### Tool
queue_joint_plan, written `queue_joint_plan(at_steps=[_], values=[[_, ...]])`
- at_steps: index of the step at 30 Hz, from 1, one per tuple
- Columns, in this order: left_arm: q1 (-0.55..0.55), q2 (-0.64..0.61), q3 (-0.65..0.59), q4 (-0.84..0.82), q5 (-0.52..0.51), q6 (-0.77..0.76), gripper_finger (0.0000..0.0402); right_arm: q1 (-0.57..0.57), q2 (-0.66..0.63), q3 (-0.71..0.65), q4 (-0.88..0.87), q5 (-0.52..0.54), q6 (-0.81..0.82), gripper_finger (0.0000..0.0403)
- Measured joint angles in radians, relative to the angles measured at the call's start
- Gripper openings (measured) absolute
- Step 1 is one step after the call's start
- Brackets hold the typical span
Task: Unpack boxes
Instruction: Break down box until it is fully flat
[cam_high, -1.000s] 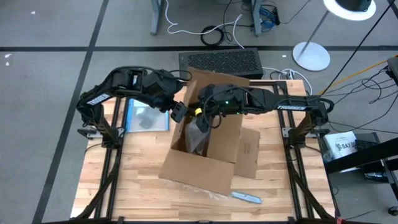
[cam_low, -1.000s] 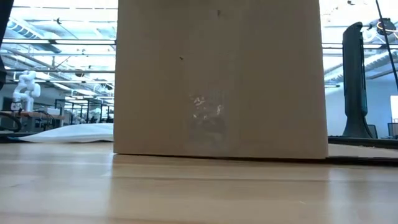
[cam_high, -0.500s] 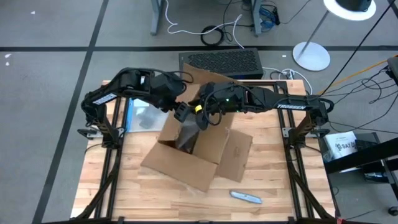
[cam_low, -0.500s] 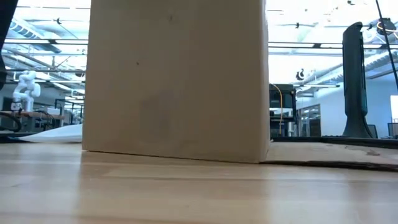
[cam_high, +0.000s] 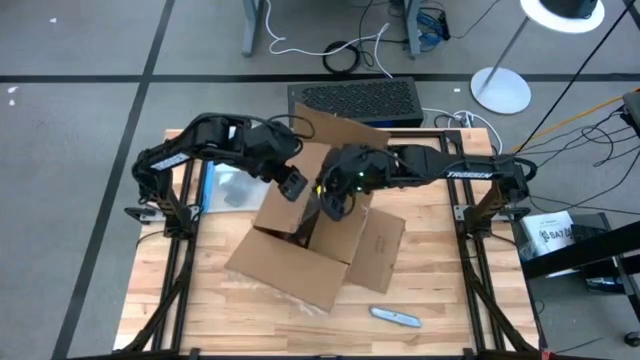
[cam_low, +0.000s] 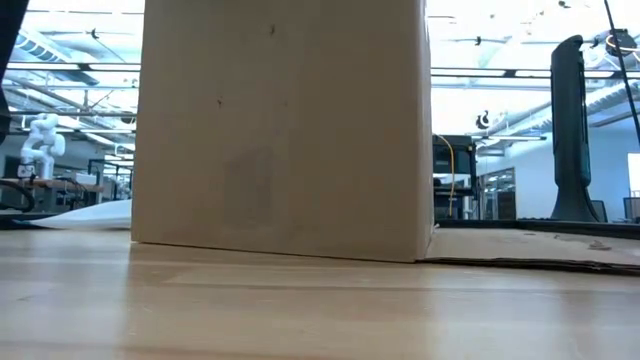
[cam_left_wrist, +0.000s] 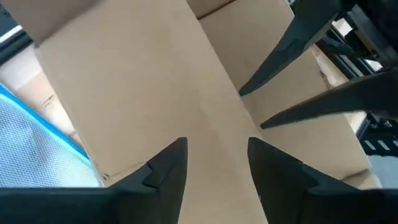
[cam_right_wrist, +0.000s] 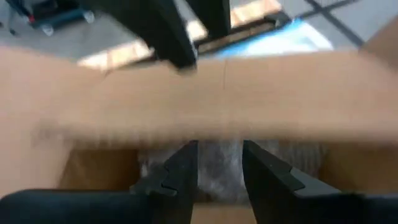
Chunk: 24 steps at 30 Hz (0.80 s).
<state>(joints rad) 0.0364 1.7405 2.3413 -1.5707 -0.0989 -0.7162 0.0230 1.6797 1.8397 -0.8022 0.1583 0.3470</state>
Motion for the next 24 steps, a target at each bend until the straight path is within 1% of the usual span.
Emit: queue_joint_plan(at_steps=[3, 4, 6, 8, 10, 13, 15, 18, 21, 24], values=[[-0.011, -0.001, 0.0, 0.0, 0.04, 0.024, 0.0171, 0.028, -0.017, 0.0, -0.082, 0.047, 0.004, 0.0116], [-0.013, -0.001, 0.0, 0.0, 0.071, 0.019, 0.0171, 0.039, -0.025, 0.0, -0.1, 0.072, -0.003, 0.0116], [-0.013, -0.002, 0.0, 0.018, 0.148, 0.015, 0.0171, 0.059, -0.048, 0.0, -0.095, 0.086, -0.034, 0.0116], [-0.013, -0.003, 0.0, 0.08, 0.23, 0.016, 0.017, 0.073, -0.072, 0.0, -0.087, 0.105, -0.042, 0.0116], [-0.013, -0.003, 0.0, 0.147, 0.288, 0.008, 0.017, 0.075, -0.095, 0.0, -0.108, 0.106, -0.034, 0.0116], [-0.013, -0.003, 0.0, 0.206, 0.312, -0.076, 0.017, 0.075, -0.121, 0.0, -0.159, 0.135, -0.016, 0.0116], [-0.012, -0.003, 0.0, 0.278, 0.335, -0.135, 0.017, 0.084, -0.134, 0.0, -0.178, 0.155, -0.012, 0.0116], [-0.01, -0.003, 0.0, 0.398, 0.352, -0.14, 0.017, 0.099, -0.137, 0.0, -0.173, 0.152, -0.011, 0.0116], [-0.011, -0.003, 0.001, 0.452, 0.362, -0.216, 0.017, 0.111, -0.135, 0.0, -0.169, 0.153, -0.009, 0.0116], [-0.011, -0.003, 0.001, 0.507, 0.408, -0.21, 0.017, 0.117, -0.131, 0.0, -0.159, 0.157, -0.008, 0.0116]])
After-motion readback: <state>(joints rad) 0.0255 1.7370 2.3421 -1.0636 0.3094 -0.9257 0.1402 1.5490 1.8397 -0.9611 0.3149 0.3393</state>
